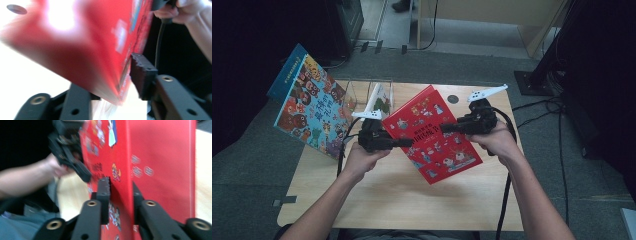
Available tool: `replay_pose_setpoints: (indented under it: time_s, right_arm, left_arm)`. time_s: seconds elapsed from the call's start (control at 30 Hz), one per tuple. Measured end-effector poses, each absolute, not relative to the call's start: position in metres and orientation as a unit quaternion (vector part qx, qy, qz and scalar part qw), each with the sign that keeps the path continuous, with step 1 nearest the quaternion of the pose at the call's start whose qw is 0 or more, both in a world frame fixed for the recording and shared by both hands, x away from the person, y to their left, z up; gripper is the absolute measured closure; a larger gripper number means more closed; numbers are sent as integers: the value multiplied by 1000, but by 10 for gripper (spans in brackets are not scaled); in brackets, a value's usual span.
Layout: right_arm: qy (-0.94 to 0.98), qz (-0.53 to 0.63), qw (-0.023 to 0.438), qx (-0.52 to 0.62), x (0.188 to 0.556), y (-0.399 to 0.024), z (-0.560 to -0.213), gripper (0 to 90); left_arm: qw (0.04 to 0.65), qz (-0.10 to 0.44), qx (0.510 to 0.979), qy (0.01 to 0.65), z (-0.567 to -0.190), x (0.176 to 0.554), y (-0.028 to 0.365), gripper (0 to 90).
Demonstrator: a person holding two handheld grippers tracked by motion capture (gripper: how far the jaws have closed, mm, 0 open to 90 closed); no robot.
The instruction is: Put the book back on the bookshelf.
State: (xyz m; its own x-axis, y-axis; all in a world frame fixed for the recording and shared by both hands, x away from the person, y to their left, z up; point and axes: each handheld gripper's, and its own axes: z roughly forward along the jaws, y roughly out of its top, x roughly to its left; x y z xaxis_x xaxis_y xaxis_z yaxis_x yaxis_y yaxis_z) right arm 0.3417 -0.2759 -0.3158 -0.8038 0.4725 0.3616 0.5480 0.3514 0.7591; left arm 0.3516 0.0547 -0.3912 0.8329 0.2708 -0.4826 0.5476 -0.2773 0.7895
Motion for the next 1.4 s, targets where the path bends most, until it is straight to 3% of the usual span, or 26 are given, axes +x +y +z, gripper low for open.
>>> replay_pose_setpoints:
  time_s: [0.13, 0.27, 0.4, 0.6, 0.77, 1.0, 1.1, 1.3, 1.4]
  right_arm:
    - [-842, -448, 17, -300, 342, -266, -322, 645]
    - [-843, -450, 45, -292, 346, -263, -332, 633]
    - [-847, -444, 20, -292, 344, -262, -342, 599]
    - [-832, -460, 26, -308, 341, -265, -358, 575]
    - [-836, -429, -13, -341, 337, -269, -373, 616]
    - [-814, -464, -22, -349, 331, -268, -395, 590]
    - [-806, -468, -41, -361, 331, -269, -398, 532]
    - [-794, -492, -22, -355, 333, -266, -411, 547]
    - [-800, -488, -38, -346, 333, -258, -412, 551]
  left_arm:
    - [534, -76, 813, 219, -378, 343, 60, 741]
    - [520, -53, 830, 194, -371, 337, 66, 772]
    - [500, -19, 846, 187, -368, 333, 66, 777]
    - [488, -12, 854, 182, -367, 331, 66, 780]
    - [481, -9, 856, 190, -369, 331, 69, 804]
    - [470, 4, 862, 190, -370, 330, 70, 804]
    - [467, 3, 864, 188, -370, 330, 72, 803]
    - [444, -10, 874, 200, -365, 331, 71, 791]
    - [435, -13, 878, 202, -359, 331, 72, 776]
